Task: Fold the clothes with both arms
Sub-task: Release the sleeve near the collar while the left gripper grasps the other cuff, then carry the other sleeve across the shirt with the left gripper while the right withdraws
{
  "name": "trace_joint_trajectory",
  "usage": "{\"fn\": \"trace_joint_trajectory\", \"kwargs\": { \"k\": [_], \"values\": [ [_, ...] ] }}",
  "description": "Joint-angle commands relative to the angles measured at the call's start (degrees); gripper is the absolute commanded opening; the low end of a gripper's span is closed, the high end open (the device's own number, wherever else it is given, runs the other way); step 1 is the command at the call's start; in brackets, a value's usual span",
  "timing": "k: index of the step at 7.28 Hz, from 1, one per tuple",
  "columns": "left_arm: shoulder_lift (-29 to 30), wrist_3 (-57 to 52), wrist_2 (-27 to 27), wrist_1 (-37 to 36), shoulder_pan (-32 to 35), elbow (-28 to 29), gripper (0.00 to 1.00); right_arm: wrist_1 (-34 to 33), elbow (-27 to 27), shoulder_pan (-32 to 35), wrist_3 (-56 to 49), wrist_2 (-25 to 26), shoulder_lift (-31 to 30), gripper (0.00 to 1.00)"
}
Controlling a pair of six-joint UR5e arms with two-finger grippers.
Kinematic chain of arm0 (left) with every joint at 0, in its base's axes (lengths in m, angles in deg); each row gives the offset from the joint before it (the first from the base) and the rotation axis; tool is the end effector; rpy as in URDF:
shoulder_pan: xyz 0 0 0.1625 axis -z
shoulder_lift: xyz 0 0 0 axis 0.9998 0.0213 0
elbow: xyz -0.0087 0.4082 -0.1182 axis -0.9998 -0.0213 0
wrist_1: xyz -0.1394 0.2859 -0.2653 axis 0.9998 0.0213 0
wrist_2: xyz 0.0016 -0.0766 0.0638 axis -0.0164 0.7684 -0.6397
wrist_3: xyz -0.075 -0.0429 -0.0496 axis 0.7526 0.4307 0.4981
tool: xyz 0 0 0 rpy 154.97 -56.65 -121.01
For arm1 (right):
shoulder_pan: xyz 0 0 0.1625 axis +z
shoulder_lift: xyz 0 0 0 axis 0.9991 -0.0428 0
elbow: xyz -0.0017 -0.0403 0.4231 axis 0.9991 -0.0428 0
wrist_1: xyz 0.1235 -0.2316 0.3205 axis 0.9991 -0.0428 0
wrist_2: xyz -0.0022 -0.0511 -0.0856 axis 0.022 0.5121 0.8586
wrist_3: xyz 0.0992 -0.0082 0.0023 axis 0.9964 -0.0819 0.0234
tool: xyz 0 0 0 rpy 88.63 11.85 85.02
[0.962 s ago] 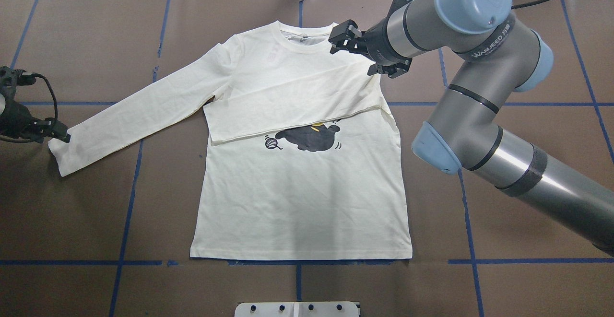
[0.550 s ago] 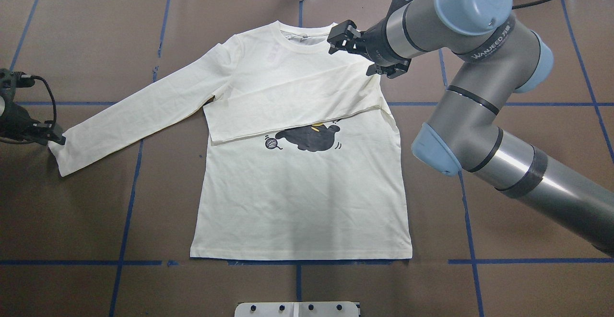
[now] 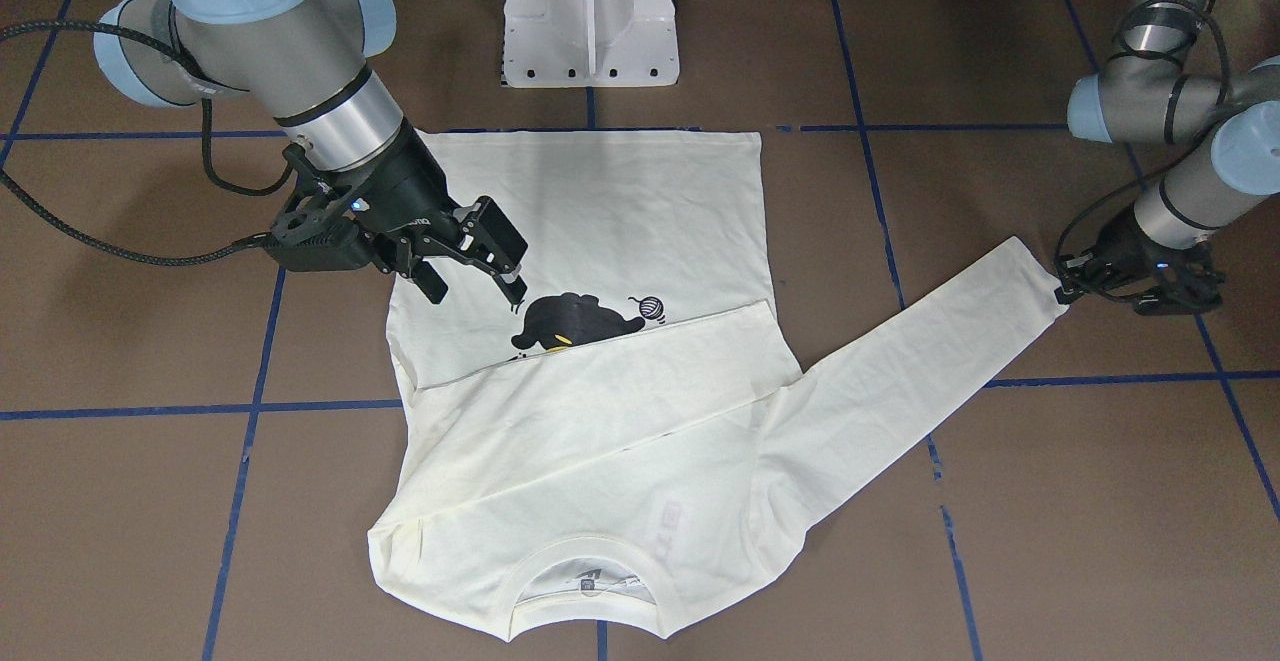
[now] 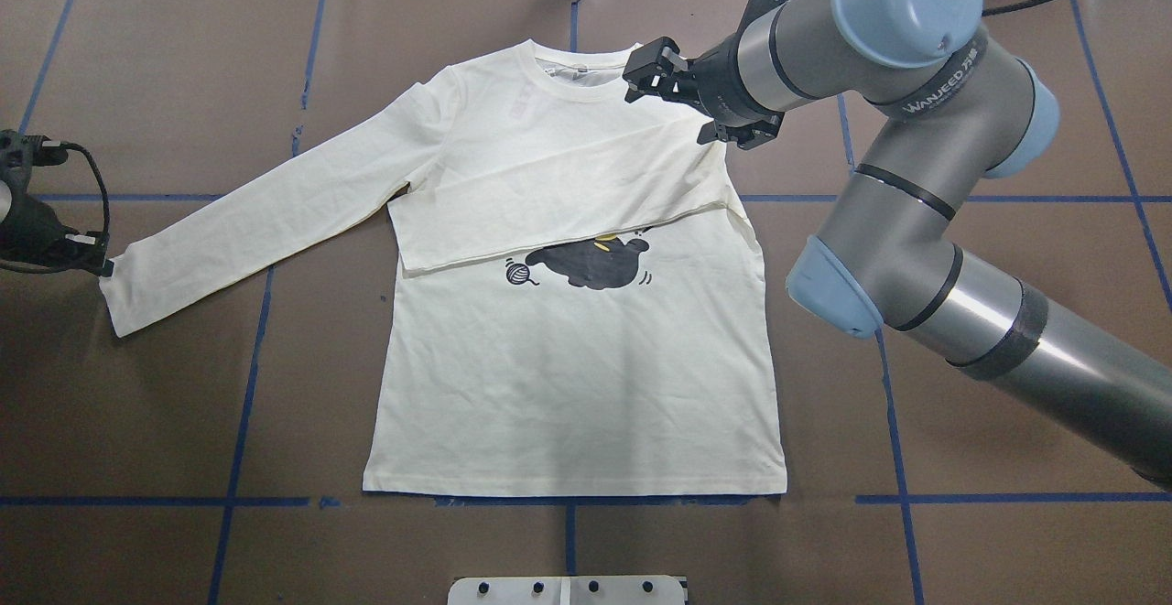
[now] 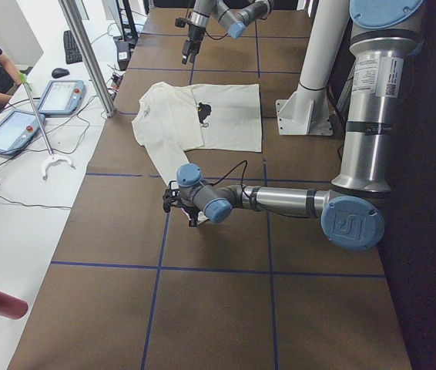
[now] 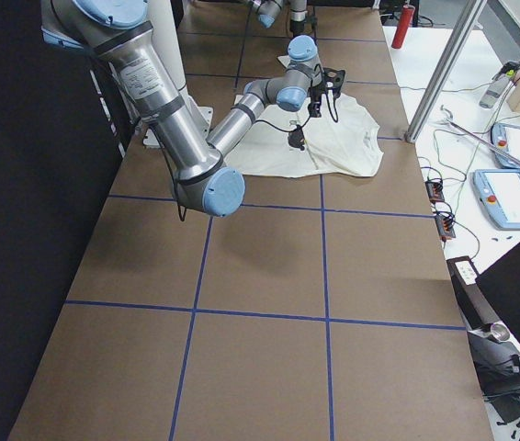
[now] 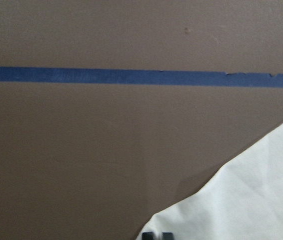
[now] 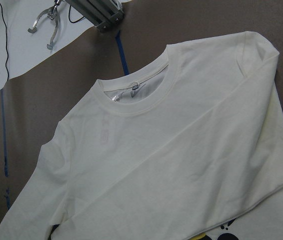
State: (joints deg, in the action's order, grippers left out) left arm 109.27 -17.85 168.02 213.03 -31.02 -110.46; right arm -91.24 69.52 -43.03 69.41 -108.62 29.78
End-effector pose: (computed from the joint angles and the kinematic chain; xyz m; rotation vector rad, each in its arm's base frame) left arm 0.2276 -0.4966 0.6183 0.0332 0.8435 -0.0244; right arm -0.3947 -0.5244 0.1787 0.1546 -1.2030 0.4383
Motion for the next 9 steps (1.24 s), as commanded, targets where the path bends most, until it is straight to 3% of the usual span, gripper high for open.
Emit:
{"fn": "trace_joint_trajectory", "kwargs": {
  "k": [1, 2, 3, 4, 6, 7, 8, 9],
  "values": [
    [0.29, 0.02, 4.62, -3.46, 0.08, -5.58, 0.0, -0.13, 3.08, 0.22, -0.04, -0.64, -1.98, 1.0],
    [1.69, 0.1, 6.05, -9.93, 0.6, -11.63, 0.0, -0.13, 5.63, 1.44, -0.21, -1.0, -4.61, 1.0],
    [7.62, 1.5, 6.06, -19.3, 0.86, -16.21, 0.0, -0.04, 6.0, 3.54, -1.17, -2.57, -6.11, 1.0],
    [17.68, 13.0, 5.71, -24.7, 0.61, -15.91, 0.0, 0.13, 6.01, 5.74, -3.88, -4.93, -8.13, 1.0],
    [30.74, 31.15, 4.14, -24.84, -2.36, -15.29, 0.0, 0.31, 8.63, 9.69, -8.63, -7.66, -13.05, 1.0],
    [38.45, 35.39, 0.91, -24.41, -7.87, -11.55, 0.0, 0.22, 10.64, 12.24, -8.91, -10.2, -15.07, 1.0],
    [49.49, 36.39, -5.39, -23.36, -13.49, -0.72, 0.0, 0.14, 12.32, 15.48, -9.0, -14.14, -17.36, 1.0],
    [58.56, 40.41, -7.63, -17.96, -16.51, 11.74, 0.0, 0.14, 13.81, 18.3, -10.22, -16.88, -20.16, 1.0]
  ]
}}
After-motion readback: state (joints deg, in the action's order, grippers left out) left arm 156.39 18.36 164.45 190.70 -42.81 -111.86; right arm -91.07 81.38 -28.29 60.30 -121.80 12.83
